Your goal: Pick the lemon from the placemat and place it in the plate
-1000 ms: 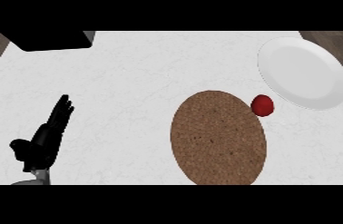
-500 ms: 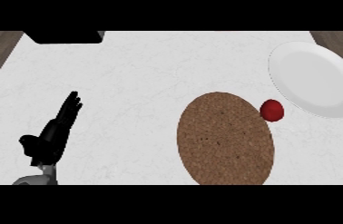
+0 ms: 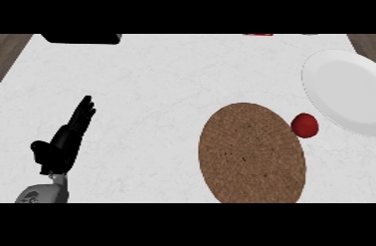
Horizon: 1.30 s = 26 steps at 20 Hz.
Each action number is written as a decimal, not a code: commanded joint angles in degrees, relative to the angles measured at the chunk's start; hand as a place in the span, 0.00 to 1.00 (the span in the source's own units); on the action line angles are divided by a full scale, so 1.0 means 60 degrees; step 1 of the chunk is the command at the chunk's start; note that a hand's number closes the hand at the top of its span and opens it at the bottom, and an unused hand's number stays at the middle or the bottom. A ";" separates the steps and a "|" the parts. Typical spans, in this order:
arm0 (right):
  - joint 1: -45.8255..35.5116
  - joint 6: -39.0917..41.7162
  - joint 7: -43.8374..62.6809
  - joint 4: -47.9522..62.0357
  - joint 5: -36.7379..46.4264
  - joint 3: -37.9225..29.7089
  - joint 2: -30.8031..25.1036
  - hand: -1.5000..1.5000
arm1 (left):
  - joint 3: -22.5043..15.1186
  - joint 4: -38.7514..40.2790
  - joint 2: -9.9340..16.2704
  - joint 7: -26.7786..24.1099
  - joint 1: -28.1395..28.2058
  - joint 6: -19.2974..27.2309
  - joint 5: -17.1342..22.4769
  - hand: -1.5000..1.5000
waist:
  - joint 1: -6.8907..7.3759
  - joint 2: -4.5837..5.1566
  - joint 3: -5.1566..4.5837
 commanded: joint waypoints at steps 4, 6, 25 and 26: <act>-0.1936 0.0229 0.0424 0.0383 0.0690 0.0954 0.0251 1.00 | 0.0061 -0.0241 0.0087 0.0952 -0.0727 0.0112 -0.0060 0.50 | -0.0031 -0.0035 -0.0028; -0.2073 -0.0010 0.0029 0.0926 0.1028 0.1213 0.0565 1.00 | -0.0121 -0.0275 -0.0070 0.0335 -0.0078 -0.0159 -0.0007 0.50 | 0.0069 0.0000 -0.0016; -0.4777 -0.1133 0.2649 0.2197 0.1106 0.1401 0.3668 1.00 | 0.0247 0.0319 -0.0015 -0.0079 -0.0324 -0.0118 -0.0156 0.50 | -0.0027 0.0018 -0.0025; -0.4995 -0.1352 0.3149 0.2174 0.1249 0.1539 0.3810 0.00 | -0.0116 -0.0406 -0.0410 0.0493 -0.0094 0.0246 -0.0326 0.50 | 0.0011 -0.0014 -0.0024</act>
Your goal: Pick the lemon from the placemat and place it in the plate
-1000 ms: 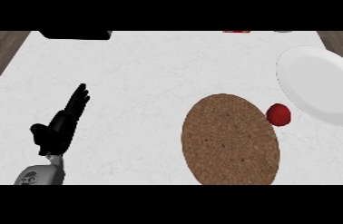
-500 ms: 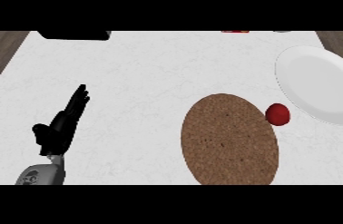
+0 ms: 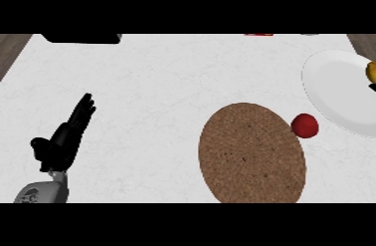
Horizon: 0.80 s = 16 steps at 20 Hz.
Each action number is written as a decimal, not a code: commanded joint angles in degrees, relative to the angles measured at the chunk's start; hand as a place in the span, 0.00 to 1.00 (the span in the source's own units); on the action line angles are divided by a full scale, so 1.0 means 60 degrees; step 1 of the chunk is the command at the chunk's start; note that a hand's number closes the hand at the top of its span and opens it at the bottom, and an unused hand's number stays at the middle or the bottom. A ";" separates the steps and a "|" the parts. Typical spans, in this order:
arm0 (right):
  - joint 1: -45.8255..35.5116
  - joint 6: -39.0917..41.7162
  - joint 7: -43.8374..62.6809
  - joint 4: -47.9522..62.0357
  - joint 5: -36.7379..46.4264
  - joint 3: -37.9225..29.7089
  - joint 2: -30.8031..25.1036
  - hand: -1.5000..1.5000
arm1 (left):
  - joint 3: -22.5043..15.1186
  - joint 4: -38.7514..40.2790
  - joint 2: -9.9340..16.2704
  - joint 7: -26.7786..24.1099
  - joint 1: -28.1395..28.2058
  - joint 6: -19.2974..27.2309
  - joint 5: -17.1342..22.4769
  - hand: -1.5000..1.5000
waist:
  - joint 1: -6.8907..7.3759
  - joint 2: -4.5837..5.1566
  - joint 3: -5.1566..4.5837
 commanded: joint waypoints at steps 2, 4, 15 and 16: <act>-0.0685 -0.0610 0.1455 0.0405 0.0109 0.0007 0.0325 0.00 | -0.0388 -0.0779 -0.0339 0.0364 0.0395 0.0174 -0.0174 0.50 | 0.0079 0.0001 0.0001; -0.0563 -0.0710 0.1274 0.0734 -0.0100 -0.0216 0.0643 0.00 | 0.0032 0.0084 0.0024 0.0171 -0.0174 -0.0150 0.0043 0.50 | 0.0087 0.0066 0.0007; -0.0094 0.0874 0.0635 0.1132 -0.2311 -0.2359 -0.0279 0.00 | 0.0167 -0.0186 0.0057 0.0064 0.0020 -0.0239 0.0168 0.50 | 0.0086 0.0098 0.0043; -0.0461 0.1166 0.1119 0.1151 -0.2474 -0.2481 -0.0348 0.00 | 0.0176 0.0118 0.0036 -0.0143 -0.0014 -0.0273 0.0134 0.50 | 0.0034 0.0072 0.0022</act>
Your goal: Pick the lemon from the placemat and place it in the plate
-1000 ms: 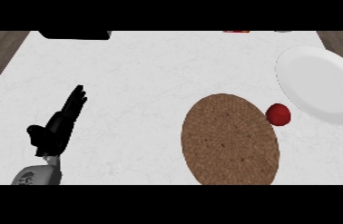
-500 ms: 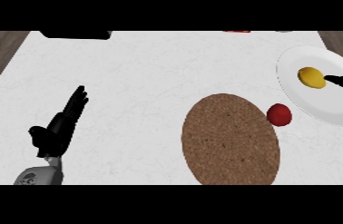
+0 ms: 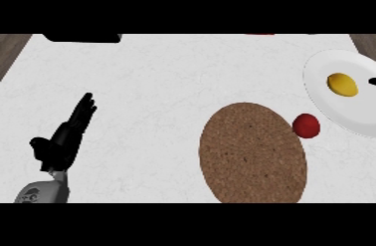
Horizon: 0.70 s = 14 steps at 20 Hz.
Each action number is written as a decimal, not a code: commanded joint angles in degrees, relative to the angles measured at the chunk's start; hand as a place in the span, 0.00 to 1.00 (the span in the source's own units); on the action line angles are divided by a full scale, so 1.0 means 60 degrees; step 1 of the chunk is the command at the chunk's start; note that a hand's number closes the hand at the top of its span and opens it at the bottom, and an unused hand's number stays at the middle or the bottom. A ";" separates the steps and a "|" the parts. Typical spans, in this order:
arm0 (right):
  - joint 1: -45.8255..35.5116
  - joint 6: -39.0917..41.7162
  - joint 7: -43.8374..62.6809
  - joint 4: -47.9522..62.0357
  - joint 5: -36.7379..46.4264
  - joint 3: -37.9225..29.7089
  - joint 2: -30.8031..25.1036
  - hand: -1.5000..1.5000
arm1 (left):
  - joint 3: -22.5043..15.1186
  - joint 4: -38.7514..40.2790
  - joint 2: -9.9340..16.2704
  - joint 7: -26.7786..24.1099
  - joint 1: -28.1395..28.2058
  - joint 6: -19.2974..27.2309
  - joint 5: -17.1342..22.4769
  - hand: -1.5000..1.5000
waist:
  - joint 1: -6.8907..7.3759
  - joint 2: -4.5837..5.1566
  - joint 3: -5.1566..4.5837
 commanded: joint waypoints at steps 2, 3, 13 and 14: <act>0.0387 0.1487 -0.0123 0.0408 -0.1227 -0.1188 -0.0701 0.00 | -0.0023 -0.0040 -0.0078 -0.0034 -0.0016 0.0085 -0.0054 0.50 | -0.0008 0.0050 0.0025; 0.0391 0.2036 0.0015 0.0445 -0.1343 -0.1281 -0.0994 0.00 | -0.0058 0.0354 -0.0171 -0.0140 -0.0195 0.0208 -0.0194 0.50 | -0.0106 0.0056 0.0015; 0.2600 0.4185 -0.1465 0.0289 -0.1764 -0.1704 -0.2221 0.00 | -0.0013 -0.0187 -0.0134 0.0152 -0.0148 0.0175 -0.0061 0.50 | -0.0037 0.0100 0.0073; 0.3069 0.4480 -0.2014 0.0271 -0.1754 -0.1692 -0.2089 0.00 | 0.0059 -0.0146 -0.0067 -0.0004 0.0055 0.0063 0.0016 0.50 | -0.0095 0.0103 0.0092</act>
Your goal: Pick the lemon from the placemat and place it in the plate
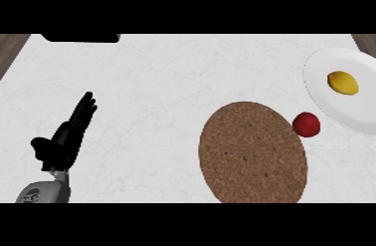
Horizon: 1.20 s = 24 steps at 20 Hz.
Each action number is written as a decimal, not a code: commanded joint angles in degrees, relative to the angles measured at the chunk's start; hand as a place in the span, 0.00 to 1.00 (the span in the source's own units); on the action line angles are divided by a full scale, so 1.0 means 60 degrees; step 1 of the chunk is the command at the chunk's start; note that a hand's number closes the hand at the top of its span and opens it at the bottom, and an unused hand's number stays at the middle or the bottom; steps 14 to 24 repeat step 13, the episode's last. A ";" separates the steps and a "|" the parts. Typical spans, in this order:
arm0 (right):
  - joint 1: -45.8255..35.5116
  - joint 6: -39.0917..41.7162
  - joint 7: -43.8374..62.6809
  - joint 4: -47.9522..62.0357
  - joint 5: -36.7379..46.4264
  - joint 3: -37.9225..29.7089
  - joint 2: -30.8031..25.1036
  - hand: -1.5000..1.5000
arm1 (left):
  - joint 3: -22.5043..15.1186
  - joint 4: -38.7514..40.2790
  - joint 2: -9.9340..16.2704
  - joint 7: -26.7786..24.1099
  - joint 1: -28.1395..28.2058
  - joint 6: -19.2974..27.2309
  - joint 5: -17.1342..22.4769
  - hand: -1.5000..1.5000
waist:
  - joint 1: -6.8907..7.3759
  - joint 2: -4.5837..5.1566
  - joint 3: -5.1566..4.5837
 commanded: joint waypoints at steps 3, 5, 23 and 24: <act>0.0962 0.1003 -0.1055 -0.0311 0.0072 0.0103 -0.0101 0.00 | 0.0019 0.0085 0.0013 -0.0081 -0.0159 0.0052 -0.0074 0.50 | 0.0000 0.0019 0.0023; 0.1330 0.1182 -0.1249 -0.0357 -0.0003 0.0032 -0.0237 0.00 | -0.0013 0.0004 -0.0111 -0.0311 0.0331 -0.0027 0.0022 0.50 | 0.0023 -0.0022 0.0025; 0.1610 0.0676 -0.1504 -0.0677 0.0056 0.0132 0.0019 0.00 | 0.0101 -0.0082 0.0077 0.0099 -0.0094 -0.0174 0.0177 0.50 | 0.0096 0.0005 0.0060; 0.1610 0.0676 -0.1504 -0.0677 0.0056 0.0132 0.0019 0.00 | 0.0101 -0.0082 0.0077 0.0099 -0.0094 -0.0174 0.0177 0.50 | 0.0096 0.0005 0.0060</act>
